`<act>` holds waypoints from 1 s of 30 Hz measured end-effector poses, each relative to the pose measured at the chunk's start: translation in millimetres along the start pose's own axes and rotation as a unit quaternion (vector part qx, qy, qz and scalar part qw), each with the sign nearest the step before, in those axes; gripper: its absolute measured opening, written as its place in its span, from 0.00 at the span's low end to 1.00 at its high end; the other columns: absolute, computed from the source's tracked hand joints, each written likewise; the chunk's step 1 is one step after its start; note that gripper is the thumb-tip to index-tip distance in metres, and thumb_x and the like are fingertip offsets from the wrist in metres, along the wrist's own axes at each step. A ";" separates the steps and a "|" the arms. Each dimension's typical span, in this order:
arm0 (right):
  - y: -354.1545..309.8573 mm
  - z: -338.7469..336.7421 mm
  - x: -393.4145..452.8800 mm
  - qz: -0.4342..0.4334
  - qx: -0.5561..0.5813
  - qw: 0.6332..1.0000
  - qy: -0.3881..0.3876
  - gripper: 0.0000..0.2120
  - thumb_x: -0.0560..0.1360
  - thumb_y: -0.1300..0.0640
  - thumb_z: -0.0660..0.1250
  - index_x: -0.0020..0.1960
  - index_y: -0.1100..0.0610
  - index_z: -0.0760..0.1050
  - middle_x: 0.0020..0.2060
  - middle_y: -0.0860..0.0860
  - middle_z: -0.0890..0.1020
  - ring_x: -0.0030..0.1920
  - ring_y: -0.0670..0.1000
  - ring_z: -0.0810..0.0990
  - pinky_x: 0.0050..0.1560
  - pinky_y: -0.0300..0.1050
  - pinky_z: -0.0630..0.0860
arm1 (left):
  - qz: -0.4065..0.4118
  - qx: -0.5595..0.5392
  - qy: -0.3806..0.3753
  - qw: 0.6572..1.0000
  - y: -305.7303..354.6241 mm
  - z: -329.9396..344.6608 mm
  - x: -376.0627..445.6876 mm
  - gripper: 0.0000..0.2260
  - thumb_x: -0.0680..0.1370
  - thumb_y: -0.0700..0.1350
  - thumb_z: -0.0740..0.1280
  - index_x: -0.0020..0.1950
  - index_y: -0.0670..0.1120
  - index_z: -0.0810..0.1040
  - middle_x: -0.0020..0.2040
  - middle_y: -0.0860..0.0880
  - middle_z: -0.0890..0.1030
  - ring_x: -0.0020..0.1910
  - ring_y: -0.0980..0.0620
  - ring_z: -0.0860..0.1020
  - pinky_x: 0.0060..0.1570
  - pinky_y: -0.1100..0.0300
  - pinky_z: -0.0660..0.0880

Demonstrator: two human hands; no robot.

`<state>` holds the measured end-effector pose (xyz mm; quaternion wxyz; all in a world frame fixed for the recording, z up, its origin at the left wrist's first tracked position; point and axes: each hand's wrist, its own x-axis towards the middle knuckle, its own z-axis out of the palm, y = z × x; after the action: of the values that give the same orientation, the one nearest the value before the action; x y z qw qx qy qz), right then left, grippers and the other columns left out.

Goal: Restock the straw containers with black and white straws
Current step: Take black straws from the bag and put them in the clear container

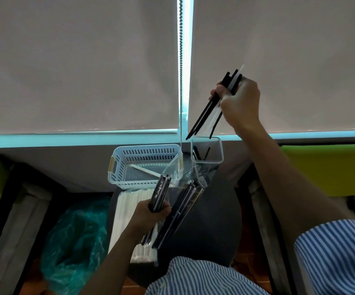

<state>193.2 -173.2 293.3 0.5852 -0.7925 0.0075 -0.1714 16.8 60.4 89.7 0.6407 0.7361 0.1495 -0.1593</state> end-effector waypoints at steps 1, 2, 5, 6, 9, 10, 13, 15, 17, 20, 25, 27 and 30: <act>5.4 0.4 4.4 -0.009 -0.028 0.999 0.018 0.08 0.76 0.61 0.69 0.41 0.49 0.77 0.38 0.49 0.85 0.41 0.51 0.86 0.52 0.54 0.83 | -0.003 0.002 -0.001 1.000 -0.6 0.6 0.4 0.03 0.73 0.34 0.75 0.46 0.39 0.84 0.38 0.47 0.84 0.35 0.55 0.81 0.35 0.66 0.76; 12.9 1.6 8.2 -0.013 -0.054 0.998 0.028 0.08 0.76 0.60 0.69 0.41 0.49 0.77 0.38 0.49 0.85 0.42 0.51 0.86 0.53 0.54 0.82 | -0.006 0.005 -0.003 1.000 -1.0 0.8 0.4 0.04 0.73 0.34 0.75 0.46 0.39 0.84 0.38 0.46 0.84 0.35 0.55 0.81 0.35 0.66 0.76; 38.1 6.5 11.3 0.004 -0.118 0.993 0.032 0.02 0.77 0.61 0.68 0.46 0.56 0.79 0.40 0.51 0.85 0.44 0.53 0.85 0.50 0.42 0.77 | -0.013 0.015 -0.003 1.000 -2.1 0.9 2.1 0.05 0.74 0.35 0.75 0.48 0.38 0.84 0.39 0.43 0.84 0.34 0.55 0.80 0.34 0.66 0.76; 47.0 8.8 9.9 0.011 -0.128 0.991 0.033 0.02 0.78 0.61 0.68 0.47 0.59 0.80 0.41 0.52 0.85 0.44 0.53 0.84 0.45 0.37 0.74 | -0.014 0.017 -0.003 1.000 -2.2 0.7 2.7 0.05 0.74 0.35 0.75 0.49 0.38 0.84 0.40 0.42 0.83 0.34 0.54 0.80 0.34 0.66 0.76; 71.4 16.5 1.4 0.029 -0.130 0.991 0.016 0.04 0.79 0.61 0.67 0.50 0.61 0.80 0.43 0.54 0.85 0.44 0.53 0.83 0.37 0.27 0.70 | -0.015 0.021 -0.003 1.000 -1.2 0.2 2.8 0.04 0.74 0.35 0.75 0.48 0.38 0.83 0.39 0.42 0.83 0.34 0.54 0.80 0.34 0.66 0.76; 79.1 20.3 -1.8 0.036 -0.129 0.991 0.004 0.04 0.79 0.61 0.67 0.51 0.61 0.79 0.43 0.54 0.85 0.44 0.52 0.83 0.37 0.25 0.69 | -0.015 0.020 -0.003 1.000 -0.7 -0.1 2.9 0.04 0.74 0.35 0.75 0.48 0.38 0.83 0.39 0.43 0.83 0.34 0.54 0.80 0.34 0.66 0.76; 97.8 30.7 -11.4 0.055 -0.130 0.989 -0.037 0.04 0.79 0.61 0.68 0.50 0.61 0.79 0.43 0.54 0.85 0.44 0.53 0.83 0.40 0.31 0.71 | -0.013 0.015 0.000 1.000 1.3 -0.6 2.5 0.04 0.74 0.34 0.75 0.48 0.38 0.84 0.39 0.44 0.84 0.34 0.54 0.81 0.34 0.66 0.76; 107.0 36.2 -17.2 0.073 -0.134 0.986 -0.061 0.05 0.79 0.61 0.68 0.51 0.63 0.79 0.44 0.55 0.84 0.45 0.54 0.82 0.39 0.32 0.70 | -0.010 0.011 0.001 1.000 2.6 -1.3 2.0 0.04 0.73 0.34 0.75 0.47 0.38 0.84 0.39 0.44 0.84 0.34 0.54 0.81 0.34 0.66 0.76; 115.7 39.3 -22.3 0.091 -0.145 0.982 -0.082 0.06 0.79 0.61 0.68 0.52 0.63 0.79 0.47 0.56 0.84 0.49 0.55 0.82 0.43 0.35 0.69 | -0.004 0.008 -0.004 1.000 3.9 -2.3 0.9 0.04 0.73 0.34 0.75 0.47 0.39 0.84 0.38 0.46 0.85 0.35 0.55 0.82 0.35 0.66 0.76; 126.5 41.7 -27.7 0.109 -0.188 0.968 -0.123 0.09 0.78 0.59 0.69 0.56 0.63 0.78 0.51 0.56 0.83 0.51 0.55 0.80 0.48 0.39 0.69 | 0.001 0.001 -0.010 1.000 5.6 -4.1 0.8 0.03 0.74 0.33 0.74 0.45 0.40 0.84 0.37 0.48 0.84 0.34 0.56 0.82 0.35 0.65 0.77; 129.8 42.3 -34.8 0.110 -0.205 0.957 -0.172 0.17 0.79 0.55 0.68 0.65 0.61 0.75 0.56 0.56 0.82 0.54 0.52 0.79 0.54 0.39 0.70 | -0.003 -0.013 0.003 1.000 7.1 -4.1 2.2 0.04 0.73 0.33 0.75 0.45 0.40 0.84 0.38 0.46 0.84 0.35 0.53 0.82 0.35 0.65 0.77; 124.0 42.0 -37.7 0.062 -0.208 0.966 -0.142 0.14 0.80 0.57 0.67 0.62 0.63 0.77 0.56 0.57 0.83 0.56 0.55 0.80 0.56 0.40 0.72 | -0.002 -0.021 0.010 1.000 8.1 -3.9 2.9 0.04 0.73 0.33 0.75 0.46 0.38 0.84 0.38 0.45 0.84 0.35 0.53 0.82 0.35 0.66 0.77; 105.2 43.8 -46.4 -0.047 -0.182 0.980 -0.073 0.04 0.78 0.62 0.67 0.50 0.62 0.81 0.44 0.54 0.84 0.46 0.53 0.81 0.51 0.44 0.76 | 0.002 -0.021 0.016 1.000 9.7 -4.6 4.0 0.05 0.73 0.33 0.75 0.47 0.37 0.84 0.39 0.45 0.85 0.35 0.53 0.82 0.35 0.66 0.77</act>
<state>181.7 -156.0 172.0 0.4216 -0.8954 -0.0416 -0.1367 24.7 63.7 97.2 0.6535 0.7254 0.1617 -0.1431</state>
